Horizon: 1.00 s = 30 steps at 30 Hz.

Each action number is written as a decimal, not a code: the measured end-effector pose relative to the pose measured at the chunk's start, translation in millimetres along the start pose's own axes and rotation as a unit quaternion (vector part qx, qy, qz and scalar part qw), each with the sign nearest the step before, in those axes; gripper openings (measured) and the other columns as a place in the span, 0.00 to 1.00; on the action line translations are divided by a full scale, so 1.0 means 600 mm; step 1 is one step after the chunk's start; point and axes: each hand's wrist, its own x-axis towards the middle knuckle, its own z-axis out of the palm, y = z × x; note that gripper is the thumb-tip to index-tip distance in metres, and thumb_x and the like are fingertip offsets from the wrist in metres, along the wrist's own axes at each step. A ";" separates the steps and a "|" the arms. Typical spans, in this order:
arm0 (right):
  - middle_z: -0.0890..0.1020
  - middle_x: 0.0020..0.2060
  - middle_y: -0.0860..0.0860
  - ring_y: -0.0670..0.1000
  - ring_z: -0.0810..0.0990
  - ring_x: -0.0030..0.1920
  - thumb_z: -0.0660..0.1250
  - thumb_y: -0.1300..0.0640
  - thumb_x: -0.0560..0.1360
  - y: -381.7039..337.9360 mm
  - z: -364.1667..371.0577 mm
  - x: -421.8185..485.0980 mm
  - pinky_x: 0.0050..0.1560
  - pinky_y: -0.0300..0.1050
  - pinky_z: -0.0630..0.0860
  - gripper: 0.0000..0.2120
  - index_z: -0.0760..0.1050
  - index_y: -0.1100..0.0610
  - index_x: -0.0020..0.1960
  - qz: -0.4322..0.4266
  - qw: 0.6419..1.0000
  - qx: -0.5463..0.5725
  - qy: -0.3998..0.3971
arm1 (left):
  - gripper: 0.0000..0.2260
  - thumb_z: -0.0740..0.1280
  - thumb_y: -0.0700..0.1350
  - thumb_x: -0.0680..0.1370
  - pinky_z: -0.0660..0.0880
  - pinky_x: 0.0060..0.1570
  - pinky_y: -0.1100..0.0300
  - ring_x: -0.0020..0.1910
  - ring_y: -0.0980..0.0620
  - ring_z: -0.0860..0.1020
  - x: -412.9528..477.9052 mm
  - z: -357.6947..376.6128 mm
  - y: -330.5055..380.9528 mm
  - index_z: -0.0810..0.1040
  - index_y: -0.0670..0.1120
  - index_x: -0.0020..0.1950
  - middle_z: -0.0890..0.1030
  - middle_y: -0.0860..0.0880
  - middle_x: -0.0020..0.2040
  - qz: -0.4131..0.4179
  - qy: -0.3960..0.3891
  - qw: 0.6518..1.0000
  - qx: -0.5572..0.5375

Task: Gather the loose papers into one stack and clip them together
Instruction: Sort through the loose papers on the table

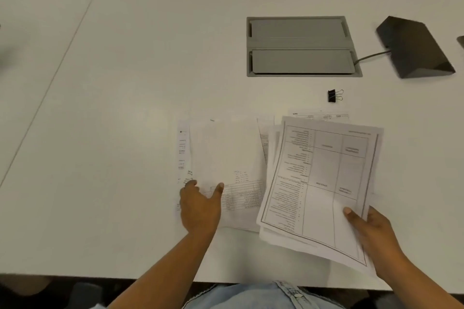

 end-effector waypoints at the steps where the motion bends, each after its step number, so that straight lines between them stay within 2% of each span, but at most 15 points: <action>1: 0.81 0.48 0.50 0.46 0.79 0.46 0.66 0.59 0.77 0.002 -0.003 -0.002 0.54 0.42 0.70 0.15 0.74 0.61 0.64 0.001 1.000 -0.001 0.009 | 0.38 0.74 0.62 0.68 0.74 0.57 0.48 0.64 0.42 0.75 0.005 0.002 -0.005 0.68 0.43 0.70 0.75 0.44 0.64 -0.010 0.006 0.999 0.039; 4: 0.81 0.55 0.56 0.55 0.80 0.53 0.67 0.60 0.77 0.012 -0.012 -0.003 0.60 0.48 0.70 0.16 0.74 0.62 0.64 0.004 1.000 -0.004 0.030 | 0.44 0.77 0.62 0.65 0.75 0.56 0.46 0.65 0.40 0.72 0.011 0.008 -0.008 0.66 0.40 0.72 0.71 0.41 0.65 -0.009 -0.006 0.992 0.125; 6: 0.81 0.57 0.57 0.59 0.79 0.58 0.67 0.60 0.77 0.019 -0.017 -0.002 0.62 0.47 0.73 0.16 0.75 0.61 0.64 0.004 0.999 -0.011 0.039 | 0.45 0.80 0.59 0.63 0.76 0.55 0.46 0.63 0.40 0.73 0.016 0.011 -0.004 0.65 0.39 0.71 0.70 0.41 0.65 -0.005 -0.014 0.993 0.119; 9: 0.82 0.55 0.57 0.59 0.79 0.58 0.68 0.60 0.77 0.022 -0.022 -0.005 0.53 0.37 0.78 0.15 0.76 0.62 0.63 0.001 0.999 -0.009 0.049 | 0.40 0.83 0.51 0.62 0.77 0.52 0.48 0.60 0.40 0.77 0.029 0.011 0.011 0.67 0.40 0.67 0.72 0.42 0.63 -0.012 -0.044 0.997 0.059; 11: 0.82 0.51 0.55 0.59 0.79 0.57 0.67 0.61 0.77 0.021 -0.022 -0.006 0.56 0.42 0.77 0.15 0.75 0.63 0.63 -0.002 0.998 -0.003 0.056 | 0.36 0.83 0.48 0.62 0.77 0.51 0.49 0.58 0.42 0.78 0.035 0.010 0.019 0.70 0.42 0.64 0.76 0.44 0.61 0.000 -0.057 0.997 0.053; 12: 0.82 0.50 0.54 0.58 0.79 0.56 0.67 0.61 0.77 0.020 -0.022 -0.006 0.59 0.47 0.74 0.15 0.75 0.64 0.63 -0.002 0.998 -0.002 0.059 | 0.34 0.82 0.48 0.63 0.77 0.51 0.49 0.58 0.42 0.79 0.037 0.009 0.021 0.71 0.43 0.64 0.77 0.45 0.60 0.019 -0.059 0.996 0.065; 16: 0.81 0.55 0.58 0.59 0.79 0.57 0.67 0.61 0.77 0.021 -0.024 -0.007 0.65 0.53 0.69 0.16 0.75 0.64 0.64 -0.002 0.998 -0.003 0.064 | 0.26 0.79 0.46 0.68 0.79 0.52 0.47 0.56 0.45 0.80 0.036 0.007 0.017 0.75 0.47 0.64 0.79 0.48 0.56 0.115 -0.054 0.984 0.124; 19: 0.81 0.54 0.57 0.59 0.79 0.57 0.67 0.61 0.77 0.019 -0.024 -0.007 0.60 0.48 0.74 0.16 0.75 0.63 0.64 -0.001 0.998 -0.004 0.066 | 0.28 0.77 0.43 0.70 0.78 0.55 0.51 0.58 0.47 0.79 0.029 0.005 0.013 0.73 0.49 0.67 0.79 0.50 0.60 0.165 -0.041 0.977 0.126; 21: 0.82 0.55 0.57 0.60 0.79 0.57 0.67 0.61 0.77 0.019 -0.025 -0.008 0.52 0.38 0.78 0.16 0.75 0.62 0.64 -0.001 0.998 0.000 0.064 | 0.28 0.77 0.42 0.70 0.77 0.55 0.53 0.58 0.48 0.78 0.025 0.006 0.012 0.73 0.49 0.68 0.78 0.50 0.61 0.197 -0.031 0.969 0.145; 23: 0.82 0.54 0.56 0.60 0.79 0.57 0.68 0.61 0.77 0.019 -0.026 -0.007 0.47 0.33 0.76 0.16 0.75 0.62 0.63 0.003 0.998 0.007 0.067 | 0.25 0.76 0.41 0.71 0.76 0.54 0.56 0.57 0.49 0.78 0.023 0.008 0.014 0.76 0.49 0.66 0.78 0.50 0.61 0.215 -0.034 0.963 0.160; 26: 0.82 0.52 0.53 0.60 0.79 0.57 0.67 0.61 0.77 0.015 -0.027 -0.011 0.45 0.32 0.75 0.15 0.76 0.62 0.63 0.009 0.997 0.015 0.073 | 0.21 0.73 0.38 0.73 0.75 0.53 0.59 0.57 0.50 0.78 0.019 0.019 0.019 0.77 0.48 0.66 0.78 0.50 0.61 0.231 -0.064 0.959 0.149; 28: 0.82 0.55 0.56 0.61 0.79 0.58 0.67 0.61 0.77 0.013 -0.029 -0.013 0.48 0.35 0.77 0.16 0.75 0.62 0.63 0.009 0.997 0.017 0.073 | 0.21 0.70 0.37 0.75 0.74 0.54 0.59 0.59 0.49 0.77 0.014 0.029 0.026 0.76 0.47 0.68 0.77 0.49 0.62 0.231 -0.086 0.958 0.143; 30: 0.81 0.58 0.60 0.61 0.79 0.58 0.67 0.61 0.77 0.013 -0.032 -0.013 0.52 0.40 0.78 0.16 0.75 0.63 0.64 0.008 0.997 0.020 0.073 | 0.21 0.67 0.39 0.77 0.75 0.58 0.55 0.61 0.48 0.76 0.013 0.036 0.033 0.73 0.45 0.70 0.76 0.48 0.64 0.190 -0.094 0.970 0.119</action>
